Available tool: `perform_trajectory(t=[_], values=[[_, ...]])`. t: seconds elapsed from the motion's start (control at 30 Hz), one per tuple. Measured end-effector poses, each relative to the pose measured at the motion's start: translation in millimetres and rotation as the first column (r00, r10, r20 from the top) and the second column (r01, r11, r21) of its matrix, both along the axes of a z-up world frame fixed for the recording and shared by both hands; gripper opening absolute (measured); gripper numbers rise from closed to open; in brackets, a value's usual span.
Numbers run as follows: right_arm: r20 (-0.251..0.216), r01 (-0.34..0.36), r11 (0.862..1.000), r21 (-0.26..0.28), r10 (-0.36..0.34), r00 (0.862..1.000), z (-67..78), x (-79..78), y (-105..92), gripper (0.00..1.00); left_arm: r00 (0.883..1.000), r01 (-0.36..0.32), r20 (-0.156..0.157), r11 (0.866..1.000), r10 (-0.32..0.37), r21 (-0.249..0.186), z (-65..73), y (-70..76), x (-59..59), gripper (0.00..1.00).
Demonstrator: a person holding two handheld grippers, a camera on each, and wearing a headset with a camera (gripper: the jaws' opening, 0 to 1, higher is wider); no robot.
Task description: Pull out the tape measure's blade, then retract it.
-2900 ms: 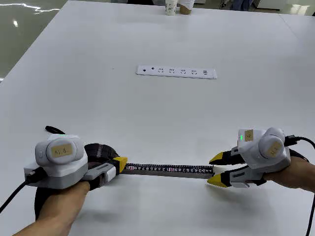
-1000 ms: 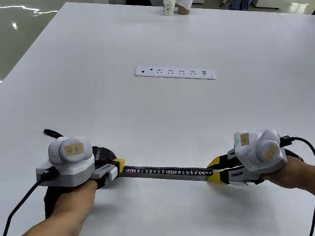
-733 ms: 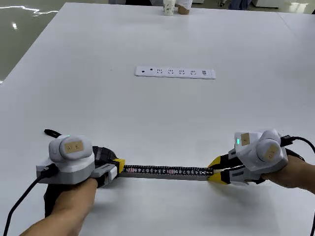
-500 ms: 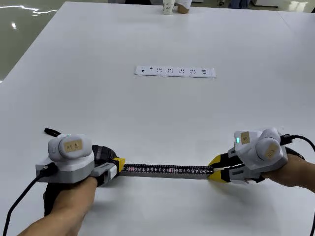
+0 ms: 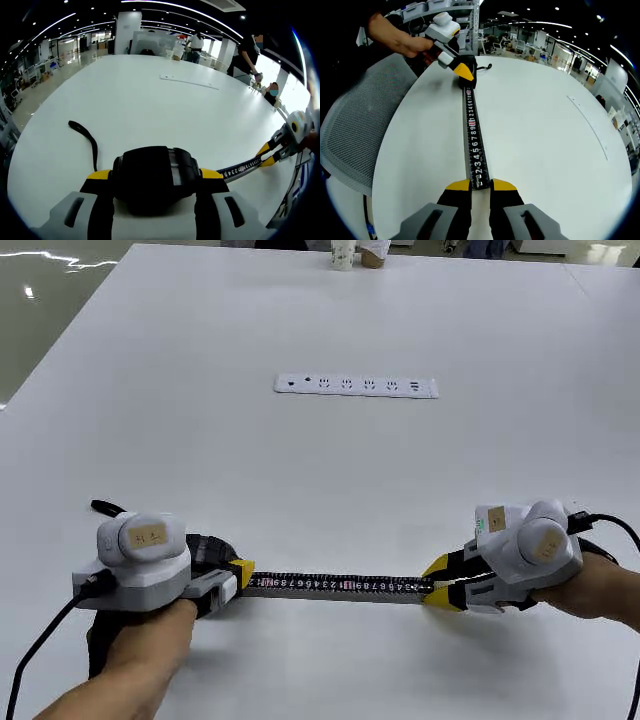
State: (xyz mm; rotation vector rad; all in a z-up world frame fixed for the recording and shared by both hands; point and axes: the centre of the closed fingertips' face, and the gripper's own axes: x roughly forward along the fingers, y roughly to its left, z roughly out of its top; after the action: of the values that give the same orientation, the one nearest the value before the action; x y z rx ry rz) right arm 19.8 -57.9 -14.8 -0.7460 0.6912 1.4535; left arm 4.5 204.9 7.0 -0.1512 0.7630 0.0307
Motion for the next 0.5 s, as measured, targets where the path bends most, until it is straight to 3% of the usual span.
perform_trajectory(t=[0.5], values=[[0.003, -0.001, 1.0, -0.001, 0.001, 1.0, 0.0, 0.3, -0.6, 0.1, 1.0, 0.002, -0.001, 1.0, -0.002, -0.011, -0.7, 0.0, 0.1, 0.6]])
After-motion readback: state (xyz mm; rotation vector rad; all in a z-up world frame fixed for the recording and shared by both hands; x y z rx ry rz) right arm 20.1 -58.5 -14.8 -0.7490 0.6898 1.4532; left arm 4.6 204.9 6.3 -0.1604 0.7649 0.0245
